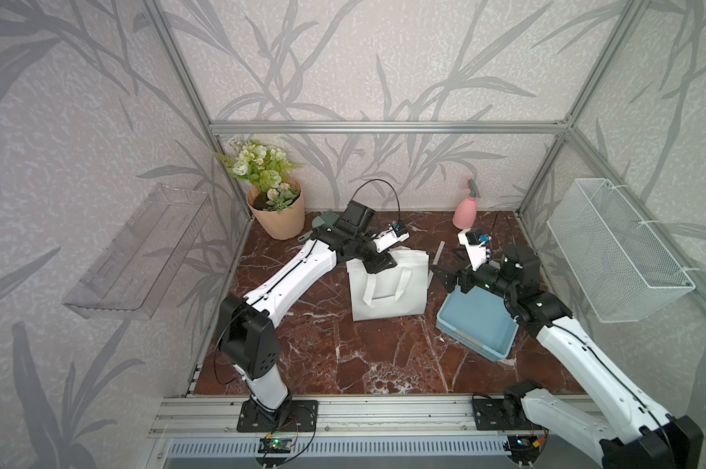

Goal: Place the ice pack in the delivery bag
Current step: Pick up the delivery bag from the center of the board.

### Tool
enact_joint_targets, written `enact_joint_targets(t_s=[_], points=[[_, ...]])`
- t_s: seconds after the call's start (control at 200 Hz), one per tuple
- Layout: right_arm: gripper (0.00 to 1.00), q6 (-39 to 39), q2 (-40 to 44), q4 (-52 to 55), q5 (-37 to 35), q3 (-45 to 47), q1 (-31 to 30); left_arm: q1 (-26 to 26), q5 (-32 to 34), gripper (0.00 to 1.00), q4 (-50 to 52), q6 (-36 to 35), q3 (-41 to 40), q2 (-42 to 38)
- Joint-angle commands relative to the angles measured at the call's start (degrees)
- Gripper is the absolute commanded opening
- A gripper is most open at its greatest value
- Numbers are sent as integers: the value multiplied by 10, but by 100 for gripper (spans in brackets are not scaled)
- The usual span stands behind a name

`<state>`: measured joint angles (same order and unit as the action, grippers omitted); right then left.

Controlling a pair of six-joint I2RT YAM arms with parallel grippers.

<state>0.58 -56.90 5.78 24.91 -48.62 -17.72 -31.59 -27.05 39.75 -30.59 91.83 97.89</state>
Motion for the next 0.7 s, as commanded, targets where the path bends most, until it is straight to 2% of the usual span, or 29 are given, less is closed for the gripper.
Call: enact_joint_targets(t_s=[0.0,0.08,0.18,0.255,0.44,0.695], points=[[99,4,11,-18,-5,7,5,-6,21,41,22,-16,9,-2],[99,4,9,-22,-2,10,5,-7,24,33,21,-18,6,-3],[99,3,7,-25,-3,11,5,-7,24,10,22,-18,6,-8],[99,1,7,-30,-5,14,6,-8,26,0,17,-13,5,-14],[99,2,5,-44,-9,18,6,-7,43,0,8,-2,-3,-40],[99,13,-7,-70,-10,20,6,5,204,0,-39,25,-46,-108]])
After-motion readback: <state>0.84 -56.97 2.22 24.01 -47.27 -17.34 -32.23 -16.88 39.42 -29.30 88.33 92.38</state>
